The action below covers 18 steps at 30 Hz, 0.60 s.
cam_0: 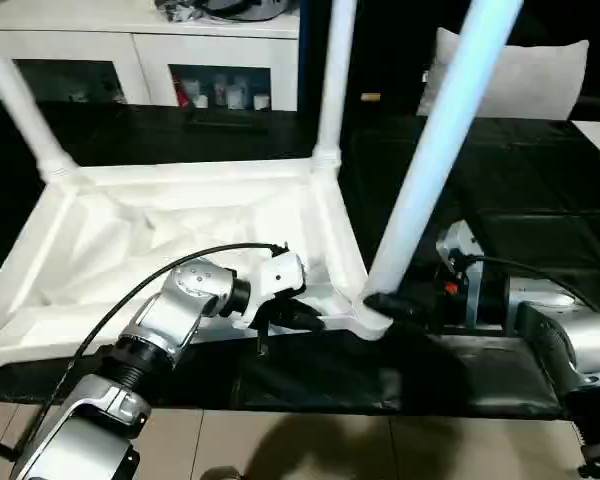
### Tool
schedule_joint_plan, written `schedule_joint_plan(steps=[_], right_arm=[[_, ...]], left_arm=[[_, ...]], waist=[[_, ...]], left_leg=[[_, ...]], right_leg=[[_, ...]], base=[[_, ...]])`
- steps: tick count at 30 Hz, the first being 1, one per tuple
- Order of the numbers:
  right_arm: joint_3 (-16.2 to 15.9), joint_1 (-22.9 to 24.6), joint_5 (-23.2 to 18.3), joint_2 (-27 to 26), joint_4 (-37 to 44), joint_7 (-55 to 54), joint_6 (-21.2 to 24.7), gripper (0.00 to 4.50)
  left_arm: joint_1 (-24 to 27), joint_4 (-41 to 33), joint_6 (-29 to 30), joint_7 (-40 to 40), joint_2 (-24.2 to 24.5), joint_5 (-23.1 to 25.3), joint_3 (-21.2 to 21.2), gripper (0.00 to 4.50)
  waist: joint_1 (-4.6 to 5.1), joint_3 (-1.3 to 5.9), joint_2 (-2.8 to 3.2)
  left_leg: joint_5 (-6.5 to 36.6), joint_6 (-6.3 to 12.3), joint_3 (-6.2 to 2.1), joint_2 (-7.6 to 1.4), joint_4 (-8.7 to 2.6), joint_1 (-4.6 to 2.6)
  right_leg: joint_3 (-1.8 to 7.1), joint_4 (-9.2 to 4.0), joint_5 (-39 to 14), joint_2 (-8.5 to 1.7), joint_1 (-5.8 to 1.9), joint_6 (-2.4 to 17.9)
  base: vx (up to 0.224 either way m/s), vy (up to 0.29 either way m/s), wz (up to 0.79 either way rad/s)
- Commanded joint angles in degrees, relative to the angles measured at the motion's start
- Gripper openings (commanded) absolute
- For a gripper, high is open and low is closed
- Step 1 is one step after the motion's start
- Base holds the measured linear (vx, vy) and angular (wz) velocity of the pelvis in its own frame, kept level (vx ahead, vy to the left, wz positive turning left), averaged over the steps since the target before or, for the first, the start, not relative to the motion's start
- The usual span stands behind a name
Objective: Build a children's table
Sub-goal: Rotate leg to tighten
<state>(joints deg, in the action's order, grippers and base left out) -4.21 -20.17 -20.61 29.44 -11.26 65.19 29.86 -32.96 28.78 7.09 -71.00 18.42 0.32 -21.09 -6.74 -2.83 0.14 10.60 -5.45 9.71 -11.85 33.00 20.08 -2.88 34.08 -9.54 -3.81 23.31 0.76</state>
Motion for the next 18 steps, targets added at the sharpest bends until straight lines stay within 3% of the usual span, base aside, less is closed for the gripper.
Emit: schedule_joint_plan(steps=[1, 18], right_arm=[[-0.42, 0.36, -0.81, 0.63, 1.75, 1.07, 0.8, 3.78], [-1.21, 0.02, -0.43, -1.21, 0.58, -1.39, 1.22, 2.34]], left_arm=[[-0.12, -1.64, -1.08, -1.94, -0.52, -0.4, -1.38, 0.0], [0.08, -1.4, -0.97, -1.22, -0.76, -0.19, -1.55, 0.0]], waist=[[0.19, 3.64, -0.74], [0.21, 3.77, -0.73]], left_leg=[[9.18, 3.31, 0.35, -1.06, -3.26, 0.11], [8.41, 2.86, 0.32, -0.94, -3.19, 0.11]], right_leg=[[1.96, -3.86, -14.4, -3.53, -3.19, 10.71], [1.94, -3.81, -14.18, -3.48, -3.23, 10.38]], base=[[0.0, 0.0, 0.0], [0.0, 0.0, 0.0]])
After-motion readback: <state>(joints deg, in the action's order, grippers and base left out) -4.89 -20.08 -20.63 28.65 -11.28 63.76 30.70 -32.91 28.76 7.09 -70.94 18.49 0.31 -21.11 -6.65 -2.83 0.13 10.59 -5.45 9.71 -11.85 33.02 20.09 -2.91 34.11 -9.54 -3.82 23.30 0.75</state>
